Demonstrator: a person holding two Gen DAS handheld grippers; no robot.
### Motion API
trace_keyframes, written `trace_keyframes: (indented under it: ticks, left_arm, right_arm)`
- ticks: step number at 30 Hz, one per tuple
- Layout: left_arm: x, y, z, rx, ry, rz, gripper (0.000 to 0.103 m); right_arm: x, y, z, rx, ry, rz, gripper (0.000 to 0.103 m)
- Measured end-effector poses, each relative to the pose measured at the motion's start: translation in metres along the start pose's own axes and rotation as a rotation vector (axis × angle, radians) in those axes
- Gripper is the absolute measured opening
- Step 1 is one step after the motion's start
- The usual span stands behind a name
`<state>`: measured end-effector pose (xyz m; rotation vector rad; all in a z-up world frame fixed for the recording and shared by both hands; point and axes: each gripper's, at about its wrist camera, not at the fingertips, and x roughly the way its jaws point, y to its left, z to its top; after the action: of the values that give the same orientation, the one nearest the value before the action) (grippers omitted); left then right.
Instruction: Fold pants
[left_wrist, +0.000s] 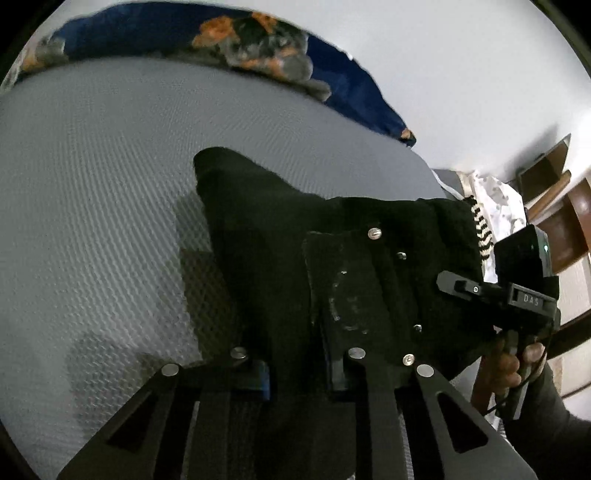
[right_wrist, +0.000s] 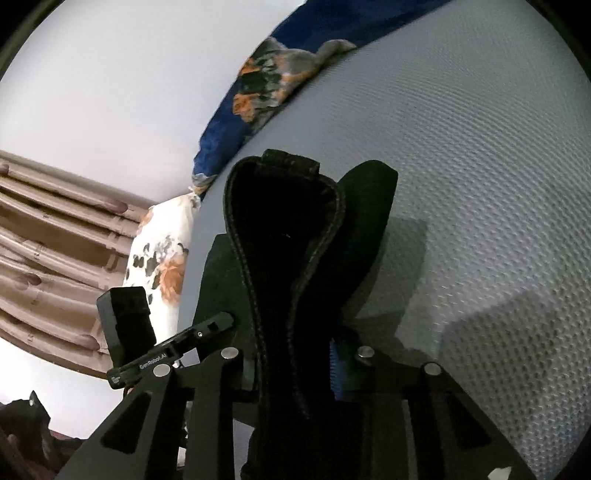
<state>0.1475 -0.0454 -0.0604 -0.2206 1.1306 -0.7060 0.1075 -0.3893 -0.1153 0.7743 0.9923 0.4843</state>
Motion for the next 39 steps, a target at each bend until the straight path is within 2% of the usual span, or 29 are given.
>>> trace_keyframes:
  ticks: [5,16,26,31,33,35,36,39]
  left_arm:
    - [-0.019,0.02,0.017,-0.009,-0.064,0.02,0.019]
    - [-0.029,0.064,0.064,-0.033,-0.131,0.103,0.019]
    - [-0.025,0.093,0.106,-0.047,-0.169,0.151,0.019]
    - [-0.008,0.112,0.112,-0.058,-0.149,0.181,0.02]
    - [0.0,0.122,0.108,-0.067,-0.136,0.2,0.024]
    - [0.008,0.135,0.103,-0.117,-0.104,0.217,0.044]
    - [0.012,0.141,0.101,-0.137,-0.082,0.238,0.049]
    - [0.012,0.14,0.093,-0.115,-0.098,0.254,0.053]
  right_arm:
    - [0.024,0.021,0.02,-0.022,0.011,0.035,0.026]
    - [0.089,0.05,0.077,-0.058,0.05,0.063,0.025]
    - [0.122,0.058,0.113,-0.072,0.051,0.051,0.025]
    - [0.137,0.048,0.121,-0.06,0.043,-0.003,0.025]
    - [0.141,0.043,0.122,-0.068,0.036,-0.067,0.027]
    - [0.142,0.038,0.121,-0.08,0.034,-0.126,0.034]
    - [0.142,0.039,0.118,-0.11,0.025,-0.182,0.041]
    - [0.141,0.044,0.111,-0.168,0.005,-0.249,0.045]
